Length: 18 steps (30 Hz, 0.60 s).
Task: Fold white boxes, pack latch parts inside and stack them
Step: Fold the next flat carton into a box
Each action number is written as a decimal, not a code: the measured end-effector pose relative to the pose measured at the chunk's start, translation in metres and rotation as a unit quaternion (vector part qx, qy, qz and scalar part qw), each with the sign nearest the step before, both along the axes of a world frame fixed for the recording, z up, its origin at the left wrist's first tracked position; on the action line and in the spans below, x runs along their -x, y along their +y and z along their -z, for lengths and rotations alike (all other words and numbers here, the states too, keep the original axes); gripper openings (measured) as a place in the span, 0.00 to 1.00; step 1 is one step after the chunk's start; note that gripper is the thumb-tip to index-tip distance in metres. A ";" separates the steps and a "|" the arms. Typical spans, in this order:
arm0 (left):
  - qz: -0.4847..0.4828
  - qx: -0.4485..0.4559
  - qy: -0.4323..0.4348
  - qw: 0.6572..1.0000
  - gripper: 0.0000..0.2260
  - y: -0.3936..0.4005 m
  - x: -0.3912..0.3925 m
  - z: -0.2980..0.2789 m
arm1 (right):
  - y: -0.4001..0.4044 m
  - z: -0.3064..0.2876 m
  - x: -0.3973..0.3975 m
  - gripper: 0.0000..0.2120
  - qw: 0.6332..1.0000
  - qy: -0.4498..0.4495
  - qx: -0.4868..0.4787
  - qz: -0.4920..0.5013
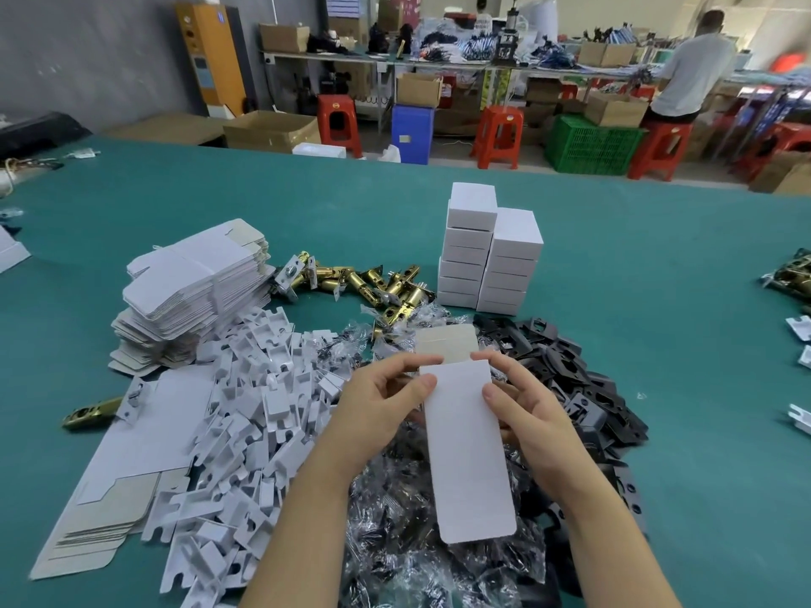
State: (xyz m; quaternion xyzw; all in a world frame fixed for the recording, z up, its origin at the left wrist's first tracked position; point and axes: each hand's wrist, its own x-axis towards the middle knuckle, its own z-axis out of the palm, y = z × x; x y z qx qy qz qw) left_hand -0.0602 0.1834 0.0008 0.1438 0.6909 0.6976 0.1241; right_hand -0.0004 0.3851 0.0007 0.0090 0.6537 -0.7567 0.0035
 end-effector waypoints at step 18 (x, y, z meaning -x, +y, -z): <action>0.017 -0.004 -0.017 1.000 0.09 0.002 -0.001 0.002 | 0.004 0.005 0.007 0.14 0.998 -0.004 0.051 0.048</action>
